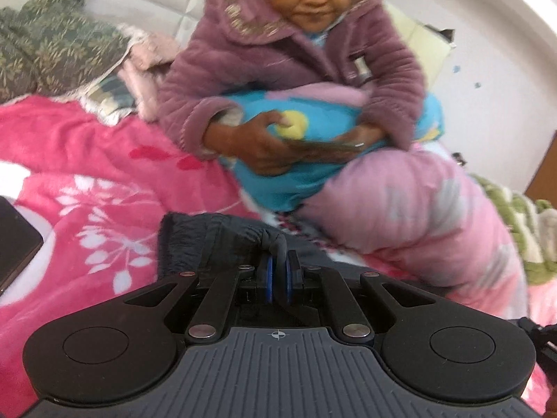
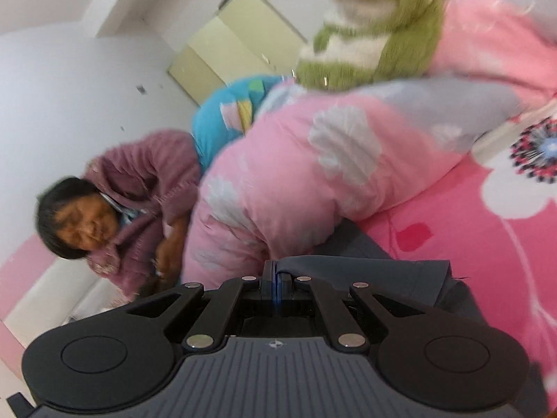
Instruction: Fold clothes
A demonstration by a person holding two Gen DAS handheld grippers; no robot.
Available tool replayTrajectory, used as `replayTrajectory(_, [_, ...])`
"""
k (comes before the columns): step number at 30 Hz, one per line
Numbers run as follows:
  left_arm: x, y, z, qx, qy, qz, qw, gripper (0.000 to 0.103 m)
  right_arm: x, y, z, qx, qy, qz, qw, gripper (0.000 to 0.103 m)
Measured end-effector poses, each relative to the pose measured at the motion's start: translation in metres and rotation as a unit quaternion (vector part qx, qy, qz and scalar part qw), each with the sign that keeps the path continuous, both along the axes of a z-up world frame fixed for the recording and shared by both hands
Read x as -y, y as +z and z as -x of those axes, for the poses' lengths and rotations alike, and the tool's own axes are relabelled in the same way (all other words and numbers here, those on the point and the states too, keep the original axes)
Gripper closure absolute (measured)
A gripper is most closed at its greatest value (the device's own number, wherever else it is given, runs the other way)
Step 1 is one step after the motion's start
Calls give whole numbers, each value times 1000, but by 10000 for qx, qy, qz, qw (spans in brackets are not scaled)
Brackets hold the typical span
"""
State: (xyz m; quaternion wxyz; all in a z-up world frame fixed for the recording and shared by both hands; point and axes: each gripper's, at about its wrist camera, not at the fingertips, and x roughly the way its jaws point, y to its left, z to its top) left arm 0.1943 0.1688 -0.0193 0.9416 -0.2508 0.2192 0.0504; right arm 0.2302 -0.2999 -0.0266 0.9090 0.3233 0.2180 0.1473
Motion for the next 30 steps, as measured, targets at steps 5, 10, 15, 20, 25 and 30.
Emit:
replayTrajectory(5, [-20, -19, -11, -327, 123, 388, 9986, 93, -13, -42, -55, -552, 267, 117, 9980, 102])
replayTrajectory(10, [-41, -19, 6, -159, 242, 1076, 9938, 62, -6, -82, -89, -1403, 562, -336, 9879, 96])
replayTrajectory(15, [-56, -6, 34, 205, 489, 1403, 9887, 42, 15, -90, -85, -1581, 602, -1080, 9796, 55])
replayTrajectory(20, [-50, 13, 60, 118, 339, 1421, 9892, 40, 38, -60, -53, -1341, 357, -1090, 9843, 39])
replayTrajectory(25, [-23, 8, 86, -126, -326, 1409, 9894, 39, 58, -31, 21, -1104, 248, -1045, 9881, 33])
replayTrajectory(30, [2, -23, 92, -562, -725, 1743, 9804, 39, 63, -38, 88, -1735, 133, -966, 9800, 32])
